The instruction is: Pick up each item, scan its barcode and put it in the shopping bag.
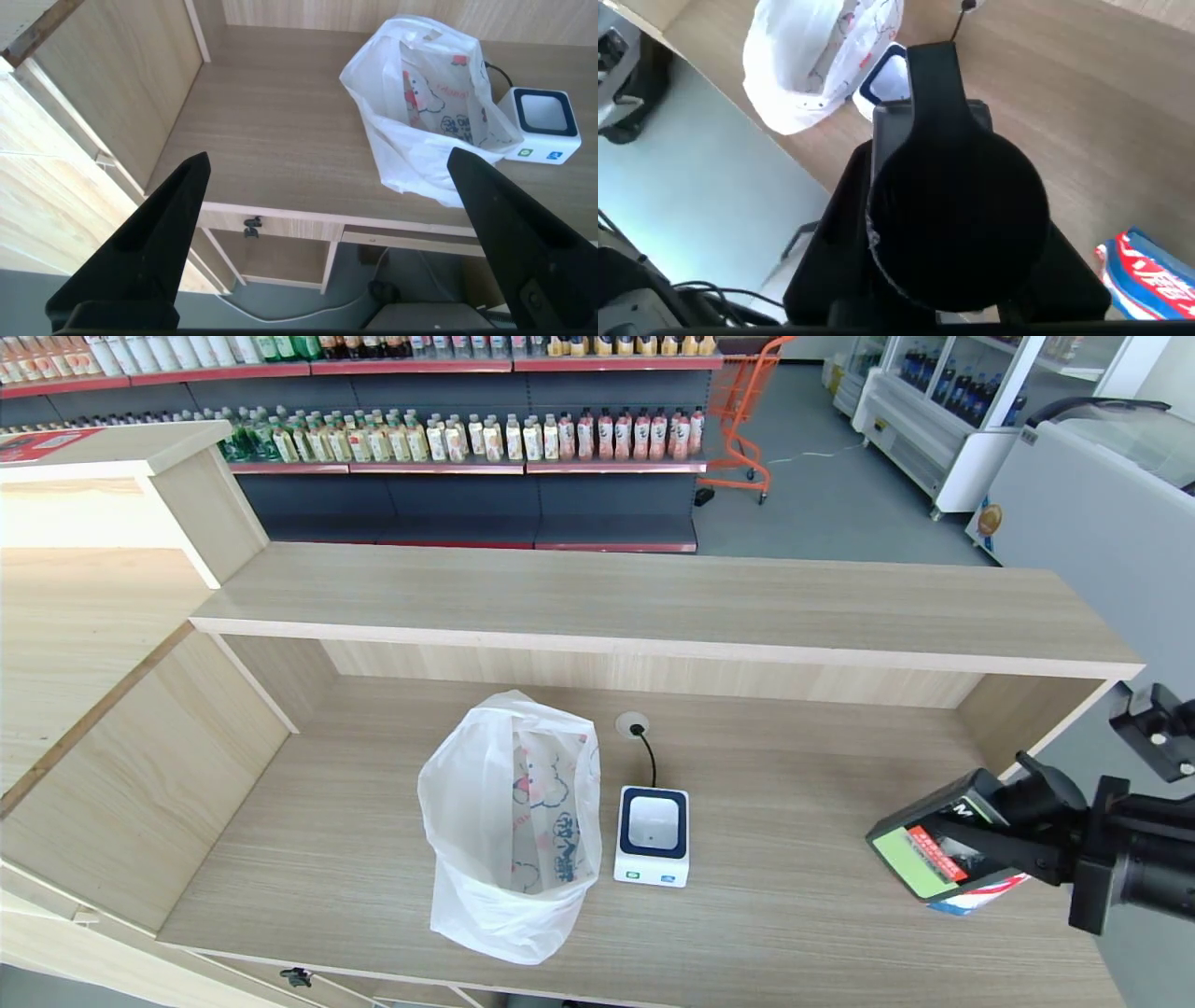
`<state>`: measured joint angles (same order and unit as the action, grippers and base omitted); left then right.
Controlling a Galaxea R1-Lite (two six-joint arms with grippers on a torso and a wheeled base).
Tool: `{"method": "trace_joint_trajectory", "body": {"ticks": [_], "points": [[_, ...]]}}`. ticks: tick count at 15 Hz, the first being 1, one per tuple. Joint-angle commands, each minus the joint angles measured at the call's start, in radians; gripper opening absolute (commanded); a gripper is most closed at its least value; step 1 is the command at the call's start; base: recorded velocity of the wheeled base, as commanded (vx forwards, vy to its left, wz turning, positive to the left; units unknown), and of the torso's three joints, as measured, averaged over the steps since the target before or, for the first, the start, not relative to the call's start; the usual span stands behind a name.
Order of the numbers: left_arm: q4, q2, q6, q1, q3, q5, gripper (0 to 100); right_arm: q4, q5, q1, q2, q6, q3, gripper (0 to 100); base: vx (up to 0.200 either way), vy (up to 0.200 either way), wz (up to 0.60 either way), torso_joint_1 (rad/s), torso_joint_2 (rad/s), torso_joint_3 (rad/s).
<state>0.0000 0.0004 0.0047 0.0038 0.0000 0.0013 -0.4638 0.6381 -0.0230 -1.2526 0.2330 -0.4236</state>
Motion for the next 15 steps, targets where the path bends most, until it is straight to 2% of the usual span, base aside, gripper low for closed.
{"method": "trace_joint_trajectory", "body": {"ticks": [1,3,5,9,15], "points": [[0.000,0.000,0.000,0.001,0.000,0.000,100,-0.018,-0.107,-0.141,-0.160,-0.273,-0.081,0,0.000,0.000,0.00,0.000,0.00,0.000],[0.000,0.000,0.000,-0.001,0.000,0.000,100,-0.144,-0.149,-0.189,-0.326,-0.458,-0.099,0,0.000,0.000,0.00,0.000,0.00,0.000],[0.000,0.000,0.000,-0.001,0.000,0.000,100,-0.243,-0.209,-0.245,-0.475,-0.567,-0.106,0,0.000,0.000,0.00,0.000,0.00,0.000],[0.000,0.000,0.000,-0.001,0.000,0.000,100,-0.322,-0.235,-0.307,-0.665,-0.600,-0.152,0,0.000,0.000,0.00,0.000,0.00,0.000],[0.000,0.000,0.000,-0.001,0.000,0.000,100,-0.323,-0.291,-0.382,-0.806,-0.610,-0.326,0,0.000,0.000,0.00,0.000,0.00,0.000]]}}
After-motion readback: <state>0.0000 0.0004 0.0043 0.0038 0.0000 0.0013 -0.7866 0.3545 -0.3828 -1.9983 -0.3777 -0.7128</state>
